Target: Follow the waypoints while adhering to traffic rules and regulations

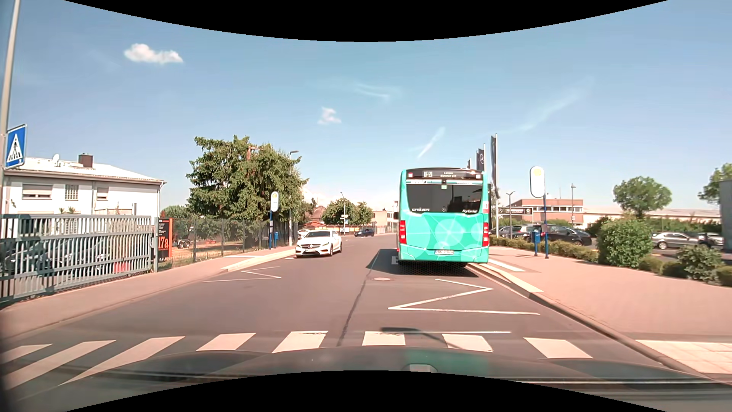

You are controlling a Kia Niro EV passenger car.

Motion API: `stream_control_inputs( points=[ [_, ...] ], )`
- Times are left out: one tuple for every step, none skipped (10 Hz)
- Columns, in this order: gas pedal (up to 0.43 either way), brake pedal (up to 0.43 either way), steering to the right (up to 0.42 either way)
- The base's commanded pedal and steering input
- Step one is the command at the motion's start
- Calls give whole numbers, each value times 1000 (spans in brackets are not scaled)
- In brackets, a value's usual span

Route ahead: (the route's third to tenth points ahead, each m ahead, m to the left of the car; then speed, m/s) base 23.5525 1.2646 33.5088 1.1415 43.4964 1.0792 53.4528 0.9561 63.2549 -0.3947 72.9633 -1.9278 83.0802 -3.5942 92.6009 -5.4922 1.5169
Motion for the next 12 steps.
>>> stream_control_inputs(
  points=[
    [0, 0, 0],
    [0, 0, -9],
    [47, 0, -20],
    [118, 0, -35],
    [150, 0, -54],
    [197, 0, -77],
    [240, 0, -101],
    [268, 0, -125],
    [299, 0, -153],
    [319, 0, -178],
    [331, 0, -195],
    [339, 0, -206]
  ],
)
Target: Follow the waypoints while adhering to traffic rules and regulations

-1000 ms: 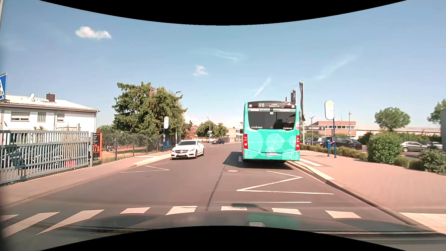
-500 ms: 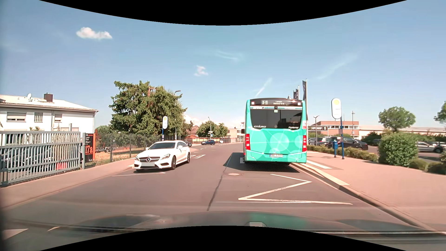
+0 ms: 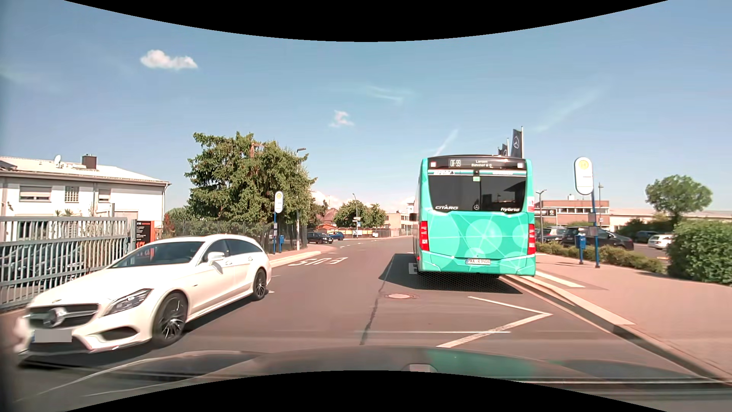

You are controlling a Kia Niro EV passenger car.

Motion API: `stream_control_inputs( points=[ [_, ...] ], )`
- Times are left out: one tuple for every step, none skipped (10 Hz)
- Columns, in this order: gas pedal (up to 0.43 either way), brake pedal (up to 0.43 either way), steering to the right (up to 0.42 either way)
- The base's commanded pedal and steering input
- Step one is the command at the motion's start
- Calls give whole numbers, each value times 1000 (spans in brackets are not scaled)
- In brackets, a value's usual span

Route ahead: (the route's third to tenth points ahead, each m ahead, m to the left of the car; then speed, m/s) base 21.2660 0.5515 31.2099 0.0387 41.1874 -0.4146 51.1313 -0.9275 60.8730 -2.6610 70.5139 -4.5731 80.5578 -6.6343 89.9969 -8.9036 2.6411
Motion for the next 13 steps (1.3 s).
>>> stream_control_inputs(
  points=[
    [339, 0, -211],
    [339, 0, -212],
    [339, 0, -211],
    [339, 0, -207],
    [331, 0, -198],
    [331, 0, -186],
    [331, 0, -165],
    [331, 0, -130],
    [331, 0, -88],
    [319, 0, -56],
    [299, 0, -10],
    [280, 0, 14],
    [268, 0, 36]
  ],
)
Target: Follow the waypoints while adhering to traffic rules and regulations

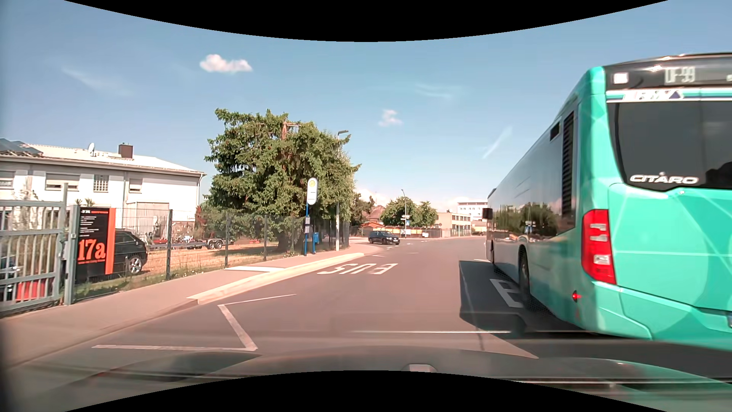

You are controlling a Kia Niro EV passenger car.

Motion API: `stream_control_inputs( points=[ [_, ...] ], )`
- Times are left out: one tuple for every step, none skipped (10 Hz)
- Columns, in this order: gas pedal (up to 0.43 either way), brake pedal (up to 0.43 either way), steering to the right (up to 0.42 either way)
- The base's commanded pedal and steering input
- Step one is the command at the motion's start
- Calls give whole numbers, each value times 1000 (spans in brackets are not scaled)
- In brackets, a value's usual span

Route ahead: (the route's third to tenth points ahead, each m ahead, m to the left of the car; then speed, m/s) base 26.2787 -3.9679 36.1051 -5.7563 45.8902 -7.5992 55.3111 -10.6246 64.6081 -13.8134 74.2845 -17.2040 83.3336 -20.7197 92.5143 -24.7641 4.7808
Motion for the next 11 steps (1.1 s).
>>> stream_control_inputs(
  points=[
    [260, 0, 49],
    [260, 0, 58],
    [260, 0, 69],
    [260, 0, 78],
    [260, 0, 82],
    [260, 0, 84],
    [248, 0, 83],
    [248, 0, 83],
    [248, 0, 81],
    [248, 0, 77],
    [248, 0, 72]
  ],
)
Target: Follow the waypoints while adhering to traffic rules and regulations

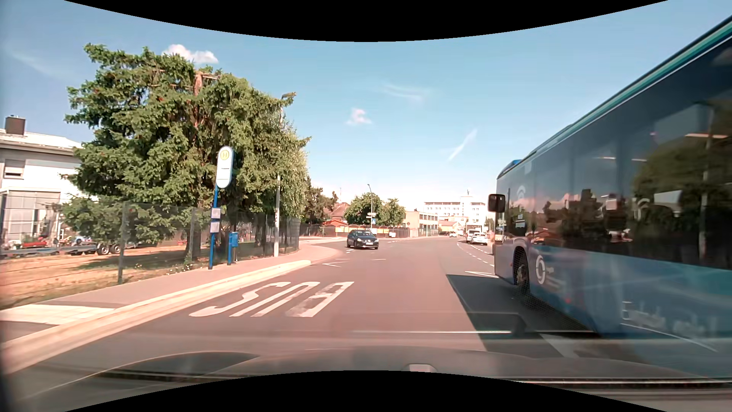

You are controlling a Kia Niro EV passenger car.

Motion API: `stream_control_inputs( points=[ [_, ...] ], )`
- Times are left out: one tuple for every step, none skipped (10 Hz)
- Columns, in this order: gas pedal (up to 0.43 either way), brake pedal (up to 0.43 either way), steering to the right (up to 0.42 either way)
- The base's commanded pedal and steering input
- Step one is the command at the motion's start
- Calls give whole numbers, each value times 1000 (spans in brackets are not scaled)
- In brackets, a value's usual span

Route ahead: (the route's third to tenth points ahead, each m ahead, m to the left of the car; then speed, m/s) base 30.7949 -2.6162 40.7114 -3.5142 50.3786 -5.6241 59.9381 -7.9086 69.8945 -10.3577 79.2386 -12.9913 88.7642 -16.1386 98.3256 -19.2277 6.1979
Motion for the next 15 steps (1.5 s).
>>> stream_control_inputs(
  points=[
    [248, 0, 69],
    [248, 0, 65],
    [248, 0, 58],
    [248, 0, 54],
    [248, 0, 49],
    [248, 0, 47],
    [248, 0, 46],
    [248, 0, 46],
    [248, 0, 47],
    [248, 0, 46],
    [248, 0, 46],
    [248, 0, 46],
    [248, 0, 46],
    [248, 0, 45],
    [248, 0, 44]
  ],
)
